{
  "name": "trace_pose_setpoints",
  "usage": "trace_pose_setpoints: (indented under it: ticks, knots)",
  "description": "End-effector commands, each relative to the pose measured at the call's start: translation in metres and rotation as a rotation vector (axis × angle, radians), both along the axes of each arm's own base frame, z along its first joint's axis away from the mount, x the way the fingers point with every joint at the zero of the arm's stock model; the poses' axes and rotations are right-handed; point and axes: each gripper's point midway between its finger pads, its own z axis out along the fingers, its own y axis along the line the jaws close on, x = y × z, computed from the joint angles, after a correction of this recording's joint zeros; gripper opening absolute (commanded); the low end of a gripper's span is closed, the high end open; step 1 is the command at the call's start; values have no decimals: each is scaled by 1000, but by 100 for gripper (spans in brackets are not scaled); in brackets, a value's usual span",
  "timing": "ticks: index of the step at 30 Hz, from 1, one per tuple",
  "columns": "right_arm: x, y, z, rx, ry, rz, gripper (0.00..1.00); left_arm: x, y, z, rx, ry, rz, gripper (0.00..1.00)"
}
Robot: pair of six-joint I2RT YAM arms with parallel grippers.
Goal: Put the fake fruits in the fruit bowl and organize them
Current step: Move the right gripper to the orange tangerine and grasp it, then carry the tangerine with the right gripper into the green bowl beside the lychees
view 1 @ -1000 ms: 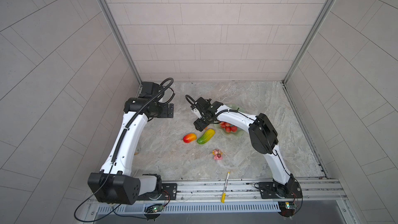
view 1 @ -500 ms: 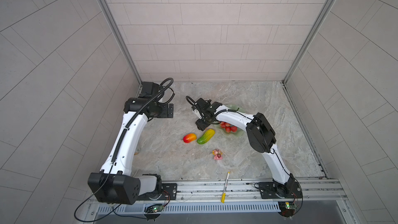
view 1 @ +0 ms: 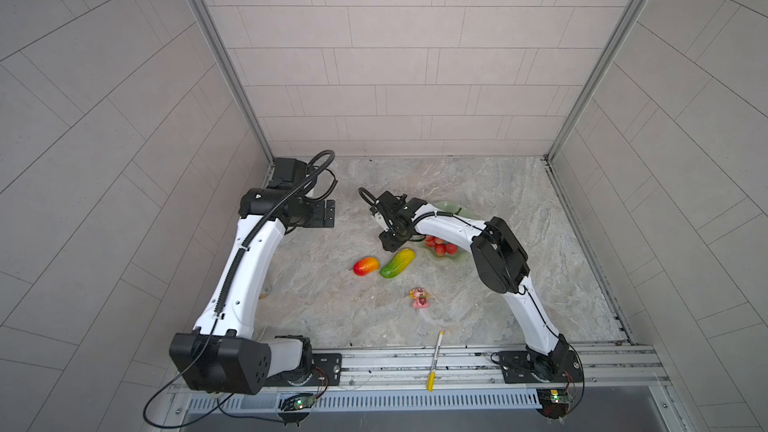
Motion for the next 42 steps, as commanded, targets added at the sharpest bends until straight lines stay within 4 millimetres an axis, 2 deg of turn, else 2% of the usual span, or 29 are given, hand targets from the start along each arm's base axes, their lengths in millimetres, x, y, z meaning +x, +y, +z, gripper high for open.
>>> trace_pose_setpoints:
  ticks: [1,3,7,11,15,19,23,26,30,34,39,42]
  knots:
    - [2,0,18,16,-12,0,37,-3,0,10,9,-22,-12,100]
    - [3,1,34,35,-32,4,36,-3,0,9,8,-18,-13,100]
    - [-3,1,79,107,-74,30,36,-1,-2,8,-2,-19,-16,100]
    - [-11,-14,122,168,-113,34,36,1,-4,9,-7,-23,-22,100]
    - [-16,-56,156,193,-154,-24,35,0,-4,8,-8,-20,-21,100]
    - [-14,-131,175,120,-219,-173,35,1,-5,6,-13,-21,-24,100]
    - [-17,-200,178,31,-256,-319,35,3,-6,6,-21,-20,-28,100]
    - [-21,-237,176,-1,-266,-408,35,4,-8,6,-28,-18,-31,100]
    - [-24,-269,170,-26,-271,-497,35,5,-9,7,-31,-17,-33,100]
    - [-21,-278,148,-42,-232,-525,35,6,-10,7,-35,-16,-35,100]
    - [-11,-268,111,-43,-143,-522,35,4,-11,7,-34,-15,-38,100]
    - [-1,-261,100,-26,-131,-520,35,3,-11,6,-31,-12,-37,100]
